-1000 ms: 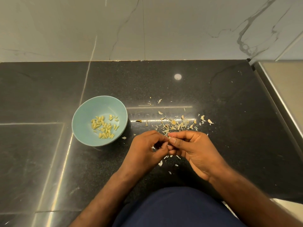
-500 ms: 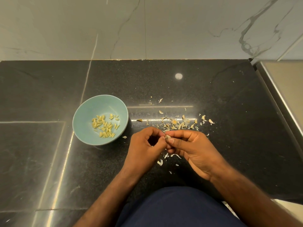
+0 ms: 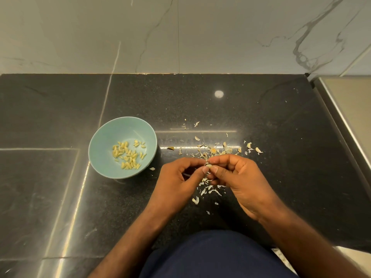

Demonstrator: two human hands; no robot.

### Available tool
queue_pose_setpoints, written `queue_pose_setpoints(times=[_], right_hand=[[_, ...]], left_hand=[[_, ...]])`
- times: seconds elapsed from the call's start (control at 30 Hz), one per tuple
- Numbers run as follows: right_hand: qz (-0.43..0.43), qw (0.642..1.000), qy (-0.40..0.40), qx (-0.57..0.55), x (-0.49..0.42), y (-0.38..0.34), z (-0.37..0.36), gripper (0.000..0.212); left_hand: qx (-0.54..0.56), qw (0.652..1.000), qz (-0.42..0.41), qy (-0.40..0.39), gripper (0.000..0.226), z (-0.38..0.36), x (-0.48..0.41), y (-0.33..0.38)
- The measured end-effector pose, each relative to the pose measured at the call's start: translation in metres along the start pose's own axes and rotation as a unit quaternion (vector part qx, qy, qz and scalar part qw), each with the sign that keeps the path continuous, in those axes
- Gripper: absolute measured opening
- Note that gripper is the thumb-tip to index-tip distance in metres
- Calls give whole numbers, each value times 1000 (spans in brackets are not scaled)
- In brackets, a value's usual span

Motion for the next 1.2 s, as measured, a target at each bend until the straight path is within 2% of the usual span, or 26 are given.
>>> queue_pose_setpoints(times=[0.1, 0.27, 0.73, 0.9, 1.0, 1.2], right_hand=[[18, 999, 12, 31, 1, -4, 2, 18], [47, 997, 11, 55, 4, -10, -2, 16], [82, 991, -7, 102, 9, -13, -7, 20], [76, 996, -13, 54, 7, -11, -8, 19], [44, 999, -24, -17, 7, -8, -8, 19], [-7, 994, -43, -99, 5, -2, -9, 20]], left_hand=[[-28, 999, -28, 5, 15, 1, 2, 8], [-64, 998, -23, 17, 9, 0, 1, 7], [-118, 991, -43, 43, 11, 1, 4, 12], [-21, 999, -9, 41, 11, 2, 5, 11], [18, 999, 2, 39, 12, 1, 5, 10], [11, 999, -8, 37, 13, -1, 6, 12]])
Point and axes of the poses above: each hand's wrist, its own x-axis away from the middle knuckle, its own z-axis out of the back of the hand, y = z × x, the point moved 6 cm from there along -x, towards the middle knuckle, and after that the axes turned 1 degree about -x, right-handed, at the moved point
